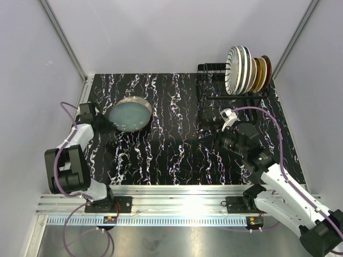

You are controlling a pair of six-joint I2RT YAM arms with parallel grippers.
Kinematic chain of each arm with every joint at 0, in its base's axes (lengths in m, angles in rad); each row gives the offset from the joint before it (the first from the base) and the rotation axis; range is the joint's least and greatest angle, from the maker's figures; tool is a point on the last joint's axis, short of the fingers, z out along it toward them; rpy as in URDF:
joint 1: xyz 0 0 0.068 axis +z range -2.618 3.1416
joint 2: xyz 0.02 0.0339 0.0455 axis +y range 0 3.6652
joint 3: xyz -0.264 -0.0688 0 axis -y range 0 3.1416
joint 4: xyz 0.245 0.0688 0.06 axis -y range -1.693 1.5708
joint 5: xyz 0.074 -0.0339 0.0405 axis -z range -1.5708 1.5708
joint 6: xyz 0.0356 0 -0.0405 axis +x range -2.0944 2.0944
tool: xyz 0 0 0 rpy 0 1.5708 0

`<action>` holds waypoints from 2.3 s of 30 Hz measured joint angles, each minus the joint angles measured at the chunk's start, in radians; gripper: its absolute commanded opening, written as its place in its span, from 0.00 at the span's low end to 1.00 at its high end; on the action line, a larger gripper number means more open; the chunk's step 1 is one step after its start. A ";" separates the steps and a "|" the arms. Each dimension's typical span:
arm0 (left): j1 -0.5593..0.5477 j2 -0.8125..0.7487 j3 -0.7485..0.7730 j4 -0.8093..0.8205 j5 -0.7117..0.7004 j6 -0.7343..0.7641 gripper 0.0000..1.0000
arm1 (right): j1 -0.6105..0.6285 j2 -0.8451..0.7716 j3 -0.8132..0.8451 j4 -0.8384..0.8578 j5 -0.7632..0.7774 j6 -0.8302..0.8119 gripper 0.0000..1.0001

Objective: Load the plates into the dish rack
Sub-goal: Grab a plate with the left arm

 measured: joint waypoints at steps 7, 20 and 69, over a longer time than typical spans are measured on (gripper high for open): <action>0.000 -0.021 -0.030 0.014 0.002 -0.021 0.00 | 0.010 -0.014 0.000 -0.001 0.001 0.006 0.34; 0.014 -0.009 -0.033 0.018 0.010 -0.035 0.07 | 0.011 -0.035 -0.002 -0.002 0.018 0.009 0.34; 0.029 0.103 -0.063 0.164 0.138 -0.071 0.54 | 0.013 -0.051 -0.052 -0.002 0.045 0.007 0.35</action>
